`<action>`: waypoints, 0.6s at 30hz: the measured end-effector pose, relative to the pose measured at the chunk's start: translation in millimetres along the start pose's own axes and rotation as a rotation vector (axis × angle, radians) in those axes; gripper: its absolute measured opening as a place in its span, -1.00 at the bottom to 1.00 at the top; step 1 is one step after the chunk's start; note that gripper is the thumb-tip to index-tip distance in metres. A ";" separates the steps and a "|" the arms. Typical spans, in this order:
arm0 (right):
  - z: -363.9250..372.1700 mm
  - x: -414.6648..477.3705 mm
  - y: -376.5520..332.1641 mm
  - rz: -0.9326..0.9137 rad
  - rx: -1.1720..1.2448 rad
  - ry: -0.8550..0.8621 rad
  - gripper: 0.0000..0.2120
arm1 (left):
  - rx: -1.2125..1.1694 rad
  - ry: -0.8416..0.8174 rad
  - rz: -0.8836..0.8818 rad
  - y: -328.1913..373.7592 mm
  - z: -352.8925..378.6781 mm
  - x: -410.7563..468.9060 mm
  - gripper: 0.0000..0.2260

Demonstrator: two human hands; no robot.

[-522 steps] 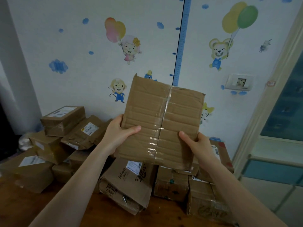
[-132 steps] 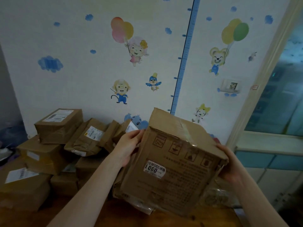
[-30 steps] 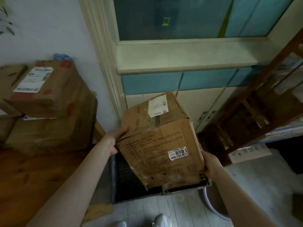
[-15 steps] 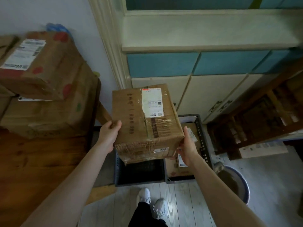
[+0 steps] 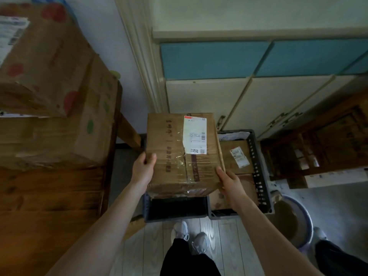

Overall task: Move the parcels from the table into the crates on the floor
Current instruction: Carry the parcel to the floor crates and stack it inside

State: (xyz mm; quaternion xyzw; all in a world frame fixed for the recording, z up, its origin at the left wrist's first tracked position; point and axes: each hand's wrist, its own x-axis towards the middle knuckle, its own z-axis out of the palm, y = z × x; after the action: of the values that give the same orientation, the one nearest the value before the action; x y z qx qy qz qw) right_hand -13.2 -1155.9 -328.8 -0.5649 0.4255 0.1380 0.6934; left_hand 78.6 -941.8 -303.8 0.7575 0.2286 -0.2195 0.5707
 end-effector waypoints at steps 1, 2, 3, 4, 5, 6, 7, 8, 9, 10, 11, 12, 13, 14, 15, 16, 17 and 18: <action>1.2 4.4 2.6 0.000 -0.029 0.000 -0.66 | 0.014 0.008 -0.005 -3.6 0.6 4.7 -0.67; 2.5 7.4 4.6 0.000 -0.047 -0.005 -0.68 | 0.029 0.016 -0.011 -6.0 1.0 7.7 -0.67; 3.4 10.7 7.7 0.006 -0.048 -0.011 -0.69 | 0.041 0.022 -0.016 -9.2 1.5 10.7 -0.66; 4.2 14.9 11.8 0.024 -0.045 -0.022 -0.68 | 0.057 0.025 -0.017 -12.7 2.1 13.8 -0.66; 4.8 19.6 16.4 0.043 -0.049 -0.028 -0.66 | 0.085 0.032 -0.020 -16.8 2.6 17.6 -0.64; 6.4 25.7 20.5 0.062 -0.057 -0.033 -0.66 | 0.126 0.037 -0.034 -21.1 3.6 22.4 -0.62; 7.5 30.2 23.0 0.073 -0.062 -0.037 -0.66 | 0.167 0.038 -0.056 -25.2 4.6 27.5 -0.60; 8.2 34.2 24.8 0.078 -0.068 -0.043 -0.67 | 0.193 0.027 -0.084 -28.1 6.1 31.7 -0.57; 8.2 42.1 27.8 0.086 -0.079 -0.053 -0.67 | 0.199 0.022 -0.121 -32.2 9.4 39.0 -0.56; 8.1 48.8 31.0 0.091 -0.091 -0.051 -0.67 | 0.190 0.018 -0.156 -37.0 11.8 45.7 -0.55; 6.6 54.3 32.2 0.089 -0.096 -0.046 -0.67 | 0.169 0.015 -0.185 -39.2 14.0 51.4 -0.54; 6.4 64.7 37.5 0.090 -0.104 -0.046 -0.67 | 0.147 0.027 -0.217 -46.6 17.1 59.2 -0.54; 6.1 74.3 42.1 0.090 -0.122 -0.045 -0.68 | 0.128 0.039 -0.244 -52.9 19.8 66.8 -0.54; 5.9 87.3 48.4 0.091 -0.163 -0.041 -0.68 | 0.116 0.054 -0.267 -64.2 25.1 77.2 -0.54; 5.4 97.7 53.2 0.094 -0.203 -0.043 -0.70 | 0.110 0.068 -0.280 -73.4 28.7 84.9 -0.54; 6.2 106.8 57.1 0.101 -0.228 -0.039 -0.72 | 0.119 0.078 -0.286 -80.7 31.9 91.0 -0.54; 7.5 116.8 61.5 0.119 -0.253 -0.042 -0.75 | 0.127 0.089 -0.289 -89.3 35.6 98.3 -0.54; 8.4 127.7 67.4 0.142 -0.273 -0.046 -0.79 | 0.138 0.102 -0.293 -98.6 39.7 106.3 -0.54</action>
State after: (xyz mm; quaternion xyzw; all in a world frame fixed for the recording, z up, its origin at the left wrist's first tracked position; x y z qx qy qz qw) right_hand 21.7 -1163.5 -469.0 -0.6193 0.4258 0.2561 0.6079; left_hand 101.8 -945.8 -452.3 0.7638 0.3495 -0.2767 0.4668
